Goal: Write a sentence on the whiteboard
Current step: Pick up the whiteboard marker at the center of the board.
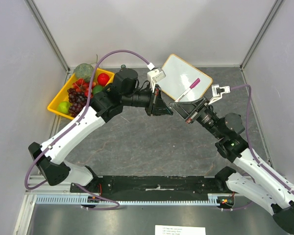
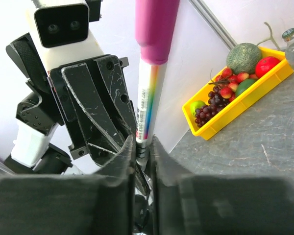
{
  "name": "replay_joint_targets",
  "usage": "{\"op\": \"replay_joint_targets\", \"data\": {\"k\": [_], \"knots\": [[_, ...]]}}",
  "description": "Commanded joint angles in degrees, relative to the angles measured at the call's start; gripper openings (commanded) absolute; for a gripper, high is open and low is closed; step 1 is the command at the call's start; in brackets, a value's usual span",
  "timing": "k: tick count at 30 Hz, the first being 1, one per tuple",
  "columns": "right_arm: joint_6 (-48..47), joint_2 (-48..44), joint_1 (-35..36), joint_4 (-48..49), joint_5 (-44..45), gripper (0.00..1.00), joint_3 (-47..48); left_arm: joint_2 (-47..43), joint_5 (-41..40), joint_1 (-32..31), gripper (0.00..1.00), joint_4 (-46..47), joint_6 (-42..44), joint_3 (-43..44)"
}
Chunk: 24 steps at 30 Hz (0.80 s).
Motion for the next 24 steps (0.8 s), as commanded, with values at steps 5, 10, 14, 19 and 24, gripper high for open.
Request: {"op": "replay_joint_targets", "data": {"k": [5,10,14,19,24], "knots": [[-5.3,-0.1,-1.4,-4.4,-1.5,0.93,3.9,-3.8,-2.5,0.2,0.02,-2.1,1.8,2.2],[-8.2,2.1,-5.5,-8.0,-9.8,0.98,9.0,-5.1,-0.9,0.2,0.02,-5.4,3.1,2.9],[-8.5,5.8,-9.4,-7.3,-22.7,0.98,12.8,-5.9,1.8,0.2,0.02,-9.5,5.2,4.4],[-4.1,9.2,-10.7,1.8,-38.4,0.98,14.3,-6.7,6.9,0.2,0.02,-11.8,7.5,4.4],[3.5,9.9,-10.9,10.9,-44.3,0.98,12.8,-7.0,11.4,0.2,0.02,-12.1,8.2,3.8]]}}
